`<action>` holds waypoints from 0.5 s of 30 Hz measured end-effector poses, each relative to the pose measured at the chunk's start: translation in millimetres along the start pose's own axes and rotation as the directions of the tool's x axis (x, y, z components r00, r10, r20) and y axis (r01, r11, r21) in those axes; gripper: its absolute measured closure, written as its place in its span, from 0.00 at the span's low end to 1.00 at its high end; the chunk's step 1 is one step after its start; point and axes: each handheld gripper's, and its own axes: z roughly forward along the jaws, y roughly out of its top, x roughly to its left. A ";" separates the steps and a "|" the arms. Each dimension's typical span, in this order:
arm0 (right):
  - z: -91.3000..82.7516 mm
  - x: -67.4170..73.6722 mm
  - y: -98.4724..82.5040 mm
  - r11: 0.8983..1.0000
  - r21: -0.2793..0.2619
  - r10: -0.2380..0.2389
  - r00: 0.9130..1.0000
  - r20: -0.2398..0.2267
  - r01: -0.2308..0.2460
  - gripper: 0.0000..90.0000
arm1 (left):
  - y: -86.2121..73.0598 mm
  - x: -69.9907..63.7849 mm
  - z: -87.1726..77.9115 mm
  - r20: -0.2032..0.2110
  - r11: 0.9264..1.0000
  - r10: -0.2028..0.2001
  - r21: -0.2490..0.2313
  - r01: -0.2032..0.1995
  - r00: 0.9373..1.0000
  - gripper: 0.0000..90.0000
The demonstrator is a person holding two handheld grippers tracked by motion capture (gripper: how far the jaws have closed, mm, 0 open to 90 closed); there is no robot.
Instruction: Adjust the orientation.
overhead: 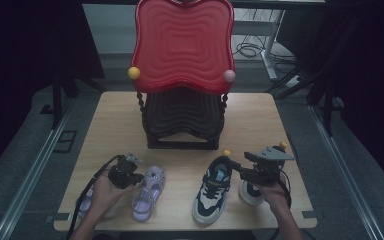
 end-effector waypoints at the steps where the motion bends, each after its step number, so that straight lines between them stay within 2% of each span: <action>1: 0.1 -0.1 -0.1 1.000 0.001 0.001 1.000 0.000 -0.001 0.38 | 2.1 -0.2 0.5 0.003 1.000 0.003 0.002 -0.003 1.000 1.00; 9: -1.5 1.0 0.2 1.000 -0.004 0.000 1.000 0.000 0.000 0.38 | 5.3 0.8 2.5 0.014 1.000 0.000 -0.008 0.000 1.000 0.99; 15: -0.1 0.1 -0.4 1.000 0.000 0.003 1.000 0.001 -0.003 0.38 | 2.1 0.0 -6.6 0.017 1.000 0.008 -0.028 -0.008 1.000 0.97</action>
